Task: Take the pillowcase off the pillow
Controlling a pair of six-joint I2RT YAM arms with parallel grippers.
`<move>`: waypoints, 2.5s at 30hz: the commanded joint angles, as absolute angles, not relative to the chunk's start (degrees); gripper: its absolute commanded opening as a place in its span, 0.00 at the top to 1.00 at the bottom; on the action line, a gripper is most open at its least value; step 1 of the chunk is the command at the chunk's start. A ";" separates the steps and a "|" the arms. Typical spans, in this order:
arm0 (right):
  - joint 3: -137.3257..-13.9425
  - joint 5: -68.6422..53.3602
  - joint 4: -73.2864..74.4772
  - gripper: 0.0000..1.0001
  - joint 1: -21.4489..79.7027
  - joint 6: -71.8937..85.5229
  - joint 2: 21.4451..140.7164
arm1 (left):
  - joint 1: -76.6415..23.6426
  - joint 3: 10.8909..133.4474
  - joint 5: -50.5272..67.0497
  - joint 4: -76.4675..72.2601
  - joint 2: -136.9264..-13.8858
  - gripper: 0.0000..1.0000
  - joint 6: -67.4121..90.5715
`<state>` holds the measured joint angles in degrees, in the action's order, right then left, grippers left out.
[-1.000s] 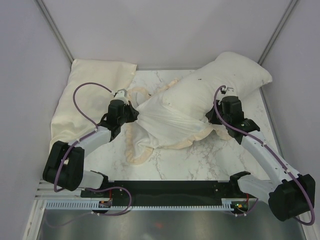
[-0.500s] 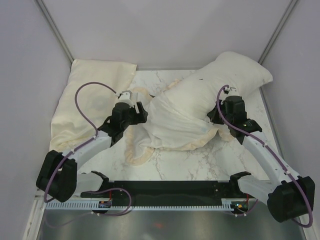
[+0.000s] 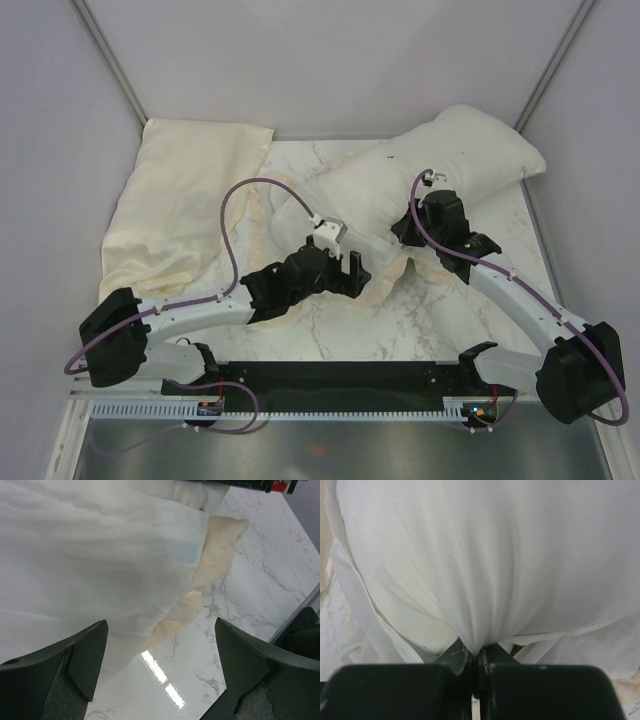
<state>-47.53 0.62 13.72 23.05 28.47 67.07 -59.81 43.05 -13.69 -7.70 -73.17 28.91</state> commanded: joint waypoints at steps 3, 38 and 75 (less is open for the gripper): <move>-52.56 2.20 6.24 1.00 25.57 32.25 67.41 | -64.33 49.39 -20.47 -11.07 -81.99 0.03 31.99; -54.49 8.96 11.77 1.00 27.07 28.48 65.40 | -57.23 32.69 -38.41 -7.47 -74.36 0.98 33.14; -76.21 20.74 19.42 0.09 38.14 18.37 100.80 | -54.32 31.20 -29.18 -12.39 -71.89 0.98 25.93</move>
